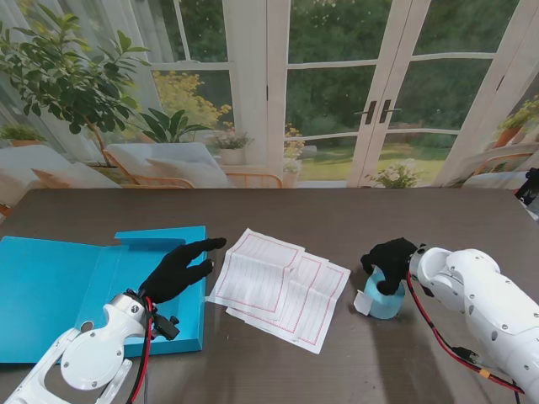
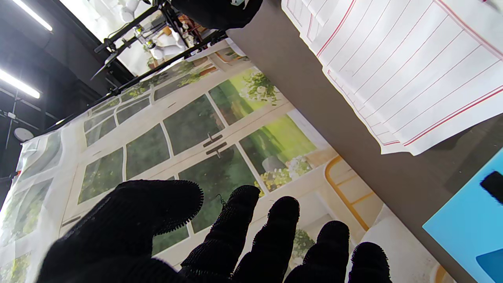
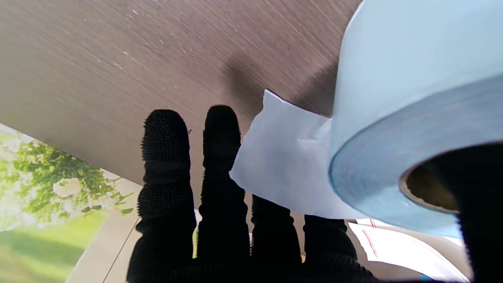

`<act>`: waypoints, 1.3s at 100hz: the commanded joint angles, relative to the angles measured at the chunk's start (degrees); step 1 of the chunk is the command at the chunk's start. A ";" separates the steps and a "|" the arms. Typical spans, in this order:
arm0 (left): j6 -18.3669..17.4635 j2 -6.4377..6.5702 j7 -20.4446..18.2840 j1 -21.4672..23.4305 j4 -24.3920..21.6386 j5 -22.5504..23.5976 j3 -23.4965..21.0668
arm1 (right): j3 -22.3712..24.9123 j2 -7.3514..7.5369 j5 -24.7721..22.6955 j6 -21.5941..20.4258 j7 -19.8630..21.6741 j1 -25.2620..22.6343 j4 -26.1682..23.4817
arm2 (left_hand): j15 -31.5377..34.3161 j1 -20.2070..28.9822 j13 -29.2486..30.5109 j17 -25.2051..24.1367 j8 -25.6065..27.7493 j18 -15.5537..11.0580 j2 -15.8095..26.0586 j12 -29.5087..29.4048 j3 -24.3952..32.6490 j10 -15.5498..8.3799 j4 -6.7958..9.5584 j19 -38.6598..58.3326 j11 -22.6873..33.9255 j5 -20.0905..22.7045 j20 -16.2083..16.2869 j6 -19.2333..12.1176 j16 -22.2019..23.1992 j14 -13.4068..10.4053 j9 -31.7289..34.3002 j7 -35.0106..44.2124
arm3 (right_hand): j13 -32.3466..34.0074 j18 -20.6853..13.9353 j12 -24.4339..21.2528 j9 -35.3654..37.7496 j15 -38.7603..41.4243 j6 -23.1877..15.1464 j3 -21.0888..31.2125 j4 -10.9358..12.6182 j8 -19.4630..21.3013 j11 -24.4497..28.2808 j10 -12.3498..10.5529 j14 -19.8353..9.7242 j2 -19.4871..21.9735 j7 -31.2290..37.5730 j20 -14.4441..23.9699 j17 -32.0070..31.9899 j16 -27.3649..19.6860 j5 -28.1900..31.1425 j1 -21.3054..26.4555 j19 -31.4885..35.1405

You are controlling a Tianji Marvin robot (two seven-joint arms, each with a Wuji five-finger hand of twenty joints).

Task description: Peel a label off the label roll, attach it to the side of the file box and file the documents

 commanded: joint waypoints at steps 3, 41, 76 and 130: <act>0.27 -0.07 -1.22 0.14 -0.33 -0.25 0.00 | -0.72 0.04 -0.08 -0.30 -0.60 -0.08 1.29 | 0.17 -1.21 0.55 -0.05 0.07 -1.45 1.52 0.31 -0.60 -0.12 -1.28 -0.16 -0.13 0.82 0.37 0.33 0.50 0.12 1.01 0.18 | 7.27 -0.36 2.16 7.72 3.06 -0.86 4.21 -1.16 2.36 0.95 -1.30 -1.08 -4.12 2.63 0.13 -13.15 2.22 6.27 3.23 5.78; 0.36 -0.06 -1.38 0.23 -0.44 -0.56 -0.12 | -4.74 -0.23 1.76 -0.58 -5.78 1.29 4.50 | 0.18 -1.22 0.67 0.03 0.12 -1.40 1.98 0.32 -0.67 0.12 -1.48 -0.14 -0.10 1.21 0.36 0.61 0.51 0.31 1.23 0.25 | 26.42 0.14 7.71 34.18 12.08 -7.13 3.26 -13.62 -15.26 -0.53 -1.84 -2.99 -7.18 15.70 0.99 2.10 8.86 29.83 11.42 19.64; 0.71 0.03 -1.87 0.55 -0.79 -0.82 -0.40 | -7.22 0.14 2.62 -3.66 -3.91 2.88 5.18 | 0.19 -1.23 0.74 0.03 0.15 -1.38 2.41 0.31 -0.73 0.29 -1.69 -0.13 -0.11 1.34 0.35 0.59 0.51 0.33 1.22 0.25 | 26.84 -3.00 11.67 37.94 33.66 -4.98 3.08 -10.17 -7.96 2.92 -0.19 -5.41 11.64 17.08 5.16 13.83 14.88 30.83 6.87 28.57; 1.50 0.07 -2.43 0.46 -0.87 -1.44 -0.27 | -9.49 0.26 2.06 -8.47 -16.75 4.63 10.47 | 0.23 -1.40 0.87 0.01 0.12 -1.29 3.10 0.30 -0.96 0.38 -2.12 -0.12 -0.13 1.02 0.37 0.65 0.57 0.55 1.05 0.08 | 26.84 -6.03 20.04 45.32 58.29 4.66 18.04 -12.51 3.49 16.72 3.92 -11.54 1.64 21.28 14.41 26.43 27.53 39.36 9.38 43.68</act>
